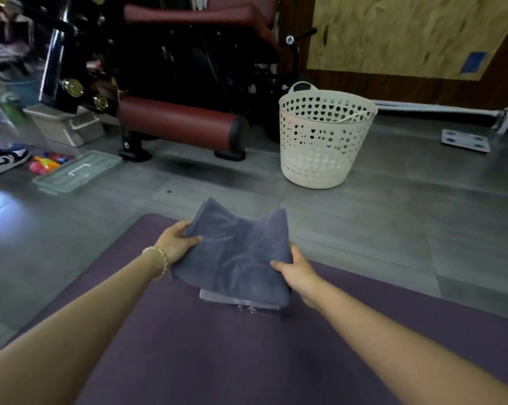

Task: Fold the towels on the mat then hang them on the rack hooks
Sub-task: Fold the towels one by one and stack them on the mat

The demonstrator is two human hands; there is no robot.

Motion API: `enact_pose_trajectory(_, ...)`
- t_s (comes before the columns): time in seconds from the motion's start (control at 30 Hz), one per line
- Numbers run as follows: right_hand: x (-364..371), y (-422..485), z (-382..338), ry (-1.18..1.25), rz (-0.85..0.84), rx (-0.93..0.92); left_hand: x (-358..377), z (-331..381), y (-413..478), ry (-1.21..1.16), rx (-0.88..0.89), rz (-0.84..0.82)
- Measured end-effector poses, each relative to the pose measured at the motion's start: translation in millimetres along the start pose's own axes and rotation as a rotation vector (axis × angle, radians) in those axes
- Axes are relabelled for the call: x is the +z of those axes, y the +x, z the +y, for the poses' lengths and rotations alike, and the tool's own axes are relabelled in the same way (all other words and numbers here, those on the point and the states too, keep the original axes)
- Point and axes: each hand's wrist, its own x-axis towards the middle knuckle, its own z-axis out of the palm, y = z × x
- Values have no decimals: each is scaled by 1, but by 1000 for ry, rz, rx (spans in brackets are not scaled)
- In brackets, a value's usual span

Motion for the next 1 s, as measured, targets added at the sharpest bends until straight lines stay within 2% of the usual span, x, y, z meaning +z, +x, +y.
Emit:
enact_pose_trajectory(0.07,11,32,-4,47,50,-11,-11,0,30,68,23,114)
enact_pose_trajectory(0.13,15,51,4,0,96,-13,-15,-14,48,134,21,152)
enact_pose_trajectory(0.3,9,52,63,-342,32,122,2,-81,44,539,14,41)
enact_pose_trajectory(0.47,-16,38,82,-594,-61,77,31,-107,25,672,63,-18)
enact_pose_trajectory(0.63,-70,22,58,-898,-64,-84,62,-78,8,802,196,-38)
enact_pose_trajectory(0.77,-131,-1,38,-1006,24,-178,104,-31,-5,878,357,-98)
enact_pose_trajectory(0.87,-186,-27,33,-1020,115,-180,149,5,-17,920,489,-142)
enact_pose_trajectory(1.0,-268,-69,51,-1026,211,-71,225,45,-38,949,603,-221)
